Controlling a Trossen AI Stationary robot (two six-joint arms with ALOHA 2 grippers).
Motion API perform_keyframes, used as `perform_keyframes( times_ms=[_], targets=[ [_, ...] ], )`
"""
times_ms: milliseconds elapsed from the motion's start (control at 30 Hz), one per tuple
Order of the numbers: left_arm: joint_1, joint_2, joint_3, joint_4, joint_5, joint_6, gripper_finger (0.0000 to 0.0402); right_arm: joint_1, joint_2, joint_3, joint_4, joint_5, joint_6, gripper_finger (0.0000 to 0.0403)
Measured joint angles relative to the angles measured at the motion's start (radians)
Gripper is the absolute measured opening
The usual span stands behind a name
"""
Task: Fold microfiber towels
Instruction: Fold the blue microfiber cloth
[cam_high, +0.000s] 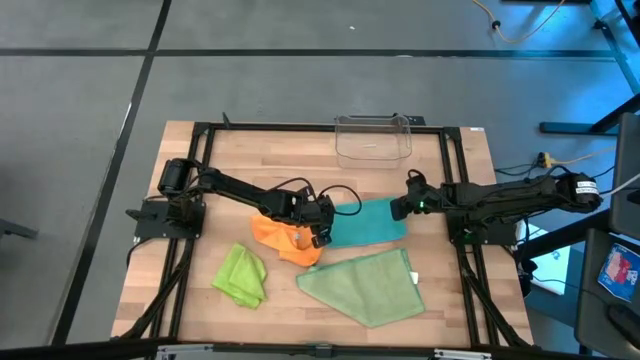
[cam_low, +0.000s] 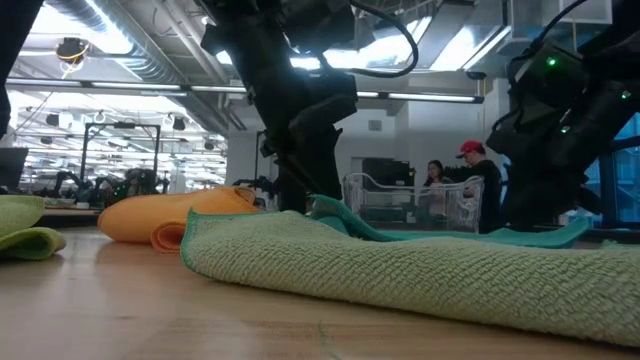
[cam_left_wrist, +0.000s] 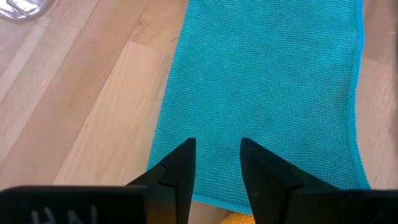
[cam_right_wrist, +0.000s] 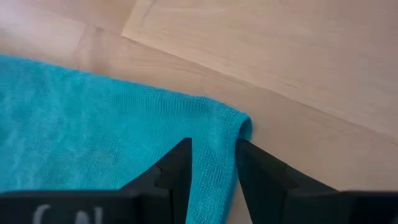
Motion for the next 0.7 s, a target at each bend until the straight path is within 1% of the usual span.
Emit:
perform_keyframes(
  times_ms=[333,500,700],
  targets=[
    [0.000,0.000,0.000,0.000,0.000,0.000,0.0118,0.000,0.001,0.000,-0.008,0.000,-0.001,0.0126],
    [0.000,0.000,0.000,0.000,0.000,0.000,0.0118,0.000,0.034,0.000,-0.005,-0.005,-0.003,0.0126],
    [0.000,0.000,0.000,0.000,0.000,0.000,0.0118,0.000,0.051,0.000,0.069,0.009,-0.026,0.0126]
  ],
)
